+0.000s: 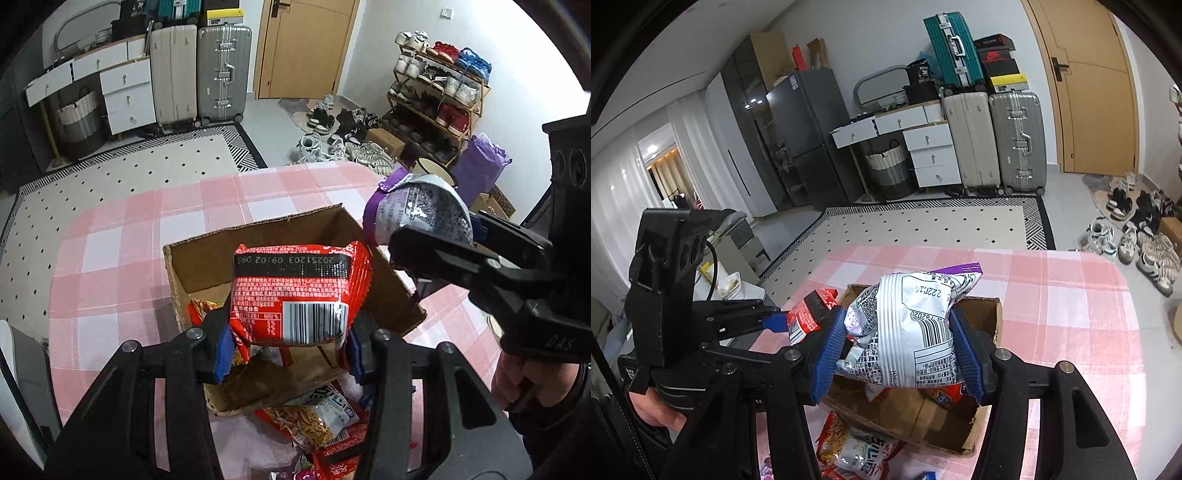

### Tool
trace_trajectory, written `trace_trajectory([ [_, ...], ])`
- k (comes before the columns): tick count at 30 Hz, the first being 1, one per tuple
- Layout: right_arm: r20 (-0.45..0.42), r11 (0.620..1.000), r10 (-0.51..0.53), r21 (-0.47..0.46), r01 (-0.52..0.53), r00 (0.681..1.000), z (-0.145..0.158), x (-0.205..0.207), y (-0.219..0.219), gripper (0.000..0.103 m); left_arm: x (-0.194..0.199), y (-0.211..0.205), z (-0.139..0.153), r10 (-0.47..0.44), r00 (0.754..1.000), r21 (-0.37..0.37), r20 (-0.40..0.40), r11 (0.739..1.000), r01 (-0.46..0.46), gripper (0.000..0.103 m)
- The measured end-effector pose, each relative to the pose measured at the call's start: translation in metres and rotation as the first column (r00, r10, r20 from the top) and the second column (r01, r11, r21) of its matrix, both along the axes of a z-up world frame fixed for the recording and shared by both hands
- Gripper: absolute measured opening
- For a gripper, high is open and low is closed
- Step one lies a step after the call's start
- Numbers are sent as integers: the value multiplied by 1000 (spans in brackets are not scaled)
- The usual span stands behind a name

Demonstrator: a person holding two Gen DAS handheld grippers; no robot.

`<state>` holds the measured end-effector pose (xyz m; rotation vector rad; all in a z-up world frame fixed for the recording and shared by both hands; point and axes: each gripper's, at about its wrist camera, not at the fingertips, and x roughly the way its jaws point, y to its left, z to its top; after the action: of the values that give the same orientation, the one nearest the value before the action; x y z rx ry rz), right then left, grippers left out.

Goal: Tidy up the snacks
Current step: 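Open both grippers to drop the bags into the box, then withdraw both grippers from the box back toward the remaining snacks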

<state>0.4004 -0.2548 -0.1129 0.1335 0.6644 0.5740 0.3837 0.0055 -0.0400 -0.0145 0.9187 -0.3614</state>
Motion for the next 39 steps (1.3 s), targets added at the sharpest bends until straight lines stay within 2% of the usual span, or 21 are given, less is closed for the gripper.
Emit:
trace_trajectory([
  [9,-32,1000,-11,-14,10,999,-19,18,2,59,21,-4,-24,3,999,18,-33,1000,-3,46],
  [10,-36,1000,-12,-14,11,999,-19,19,2,60,22,-4,-25,11,999,27,-42,1000,-10,53],
  [11,-37,1000,-9,-10,9,999,-20,20,2,68,23,-5,-27,15,999,33,-45,999,-13,61],
  [13,-23,1000,-7,-10,6,1000,-18,18,3,79,23,-4,-27,22,999,35,-35,999,-20,66],
  [18,8,1000,-20,0,20,1000,-10,12,-2,82,12,-1,-14,22,1000,27,10,999,-22,78],
  [30,78,999,-34,12,33,996,25,-26,-8,89,-36,3,23,36,995,46,91,998,-41,79],
  [39,138,1000,-27,3,27,990,46,-63,-6,98,-82,0,50,30,988,58,150,998,-39,81],
])
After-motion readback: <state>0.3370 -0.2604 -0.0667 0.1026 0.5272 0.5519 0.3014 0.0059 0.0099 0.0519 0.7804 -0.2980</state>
